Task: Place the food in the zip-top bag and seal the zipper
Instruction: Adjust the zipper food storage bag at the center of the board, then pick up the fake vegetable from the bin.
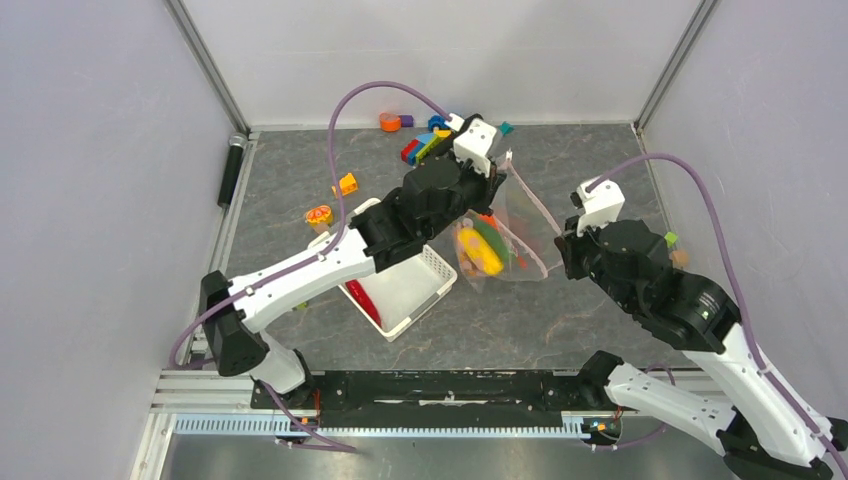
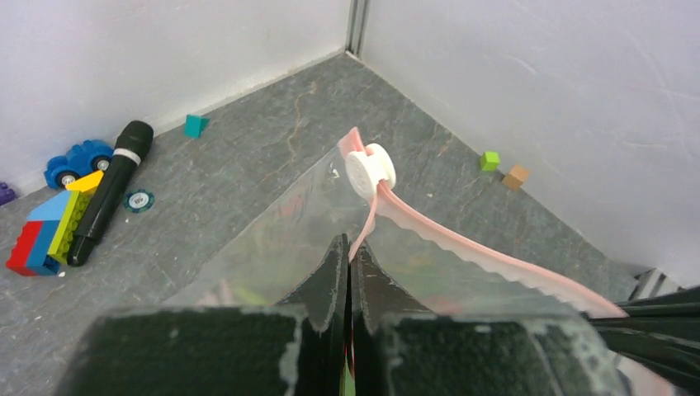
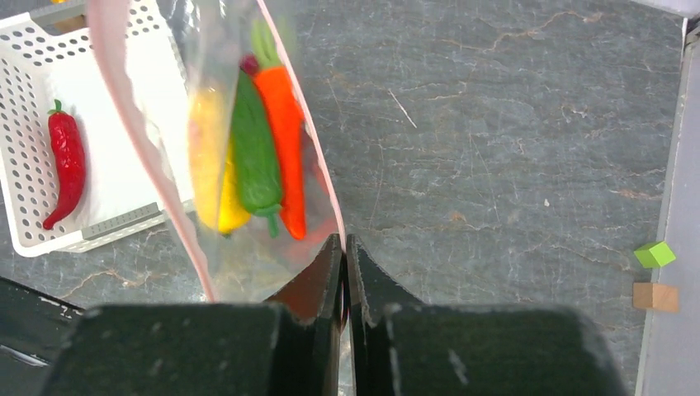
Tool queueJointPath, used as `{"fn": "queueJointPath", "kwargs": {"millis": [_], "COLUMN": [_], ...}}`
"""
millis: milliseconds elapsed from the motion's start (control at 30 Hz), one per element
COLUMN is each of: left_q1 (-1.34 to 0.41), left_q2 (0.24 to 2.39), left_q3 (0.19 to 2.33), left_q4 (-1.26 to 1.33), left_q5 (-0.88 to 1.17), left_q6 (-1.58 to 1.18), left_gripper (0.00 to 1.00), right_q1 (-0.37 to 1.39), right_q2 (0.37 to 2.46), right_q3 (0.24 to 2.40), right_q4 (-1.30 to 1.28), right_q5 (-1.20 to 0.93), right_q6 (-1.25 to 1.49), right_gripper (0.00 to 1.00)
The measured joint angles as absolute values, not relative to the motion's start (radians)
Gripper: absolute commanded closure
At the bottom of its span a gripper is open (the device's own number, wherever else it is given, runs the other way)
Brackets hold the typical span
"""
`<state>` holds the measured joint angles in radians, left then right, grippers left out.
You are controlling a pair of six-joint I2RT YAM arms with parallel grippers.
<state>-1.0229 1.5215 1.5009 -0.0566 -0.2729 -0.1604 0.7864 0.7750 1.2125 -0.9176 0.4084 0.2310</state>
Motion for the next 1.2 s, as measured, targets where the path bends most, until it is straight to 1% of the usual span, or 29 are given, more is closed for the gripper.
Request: {"fn": "queueJointPath", "kwargs": {"millis": [33,67,167,300,333,367,400,467,500,533,567,833,1067,1200], "left_q1": [-1.023,-1.023,-1.023,-1.018,-1.016,-1.014,-1.010,-1.004,-1.001,-0.999,-0.998,-0.996,-0.994,-0.986], "left_q2": [1.532,1.546,1.581,1.623,1.628,1.631,1.632,1.632,1.632,1.630,1.623,1.487,1.358,1.287], "left_q3": [1.507,1.510,1.512,1.512,1.512,1.512,1.512,1.512,1.511,1.506,1.491,1.332,1.234,1.141], "left_q4": [-0.062,-0.071,-0.099,-0.133,-0.138,-0.149,-0.163,-0.185,-0.189,-0.192,-0.192,-0.265,-0.390,-0.450], "left_q5": [-0.278,-0.282,-0.289,-0.295,-0.297,-0.298,-0.298,-0.297,-0.294,-0.290,-0.285,-0.292,-0.440,-0.508], "left_q6": [-0.159,-0.159,-0.159,-0.159,-0.159,-0.160,-0.162,-0.171,-0.178,-0.181,-0.193,-0.252,-0.376,-0.434], "left_gripper": [0.97,0.94,0.87,0.83,0.78,0.69,0.65,0.48,0.36,0.05,0.01,0.00,0.00,0.00], "right_q1": [0.786,0.786,0.786,0.786,0.786,0.786,0.786,0.786,0.786,0.786,0.786,0.786,0.786,0.786], "right_q2": [0.768,0.759,0.744,0.749,0.750,0.751,0.750,0.741,0.736,0.733,0.731,0.725,0.725,0.726], "right_q3": [1.212,1.207,1.192,1.163,1.151,1.142,1.127,1.083,1.055,1.031,1.005,0.887,0.857,0.852], "right_q4": [-0.918,-0.916,-0.921,-0.921,-0.916,-0.910,-0.893,-0.841,-0.811,-0.788,-0.759,-0.595,-0.533,-0.522], "right_q5": [0.410,0.414,0.432,0.450,0.450,0.448,0.444,0.421,0.401,0.389,0.374,0.348,0.385,0.409], "right_q6": [0.231,0.231,0.231,0.226,0.221,0.219,0.217,0.212,0.211,0.211,0.210,0.201,0.192,0.192], "right_gripper": [0.92,0.92,0.92,0.93,0.93,0.94,0.94,0.95,0.95,0.95,0.95,0.96,0.96,0.95]}}
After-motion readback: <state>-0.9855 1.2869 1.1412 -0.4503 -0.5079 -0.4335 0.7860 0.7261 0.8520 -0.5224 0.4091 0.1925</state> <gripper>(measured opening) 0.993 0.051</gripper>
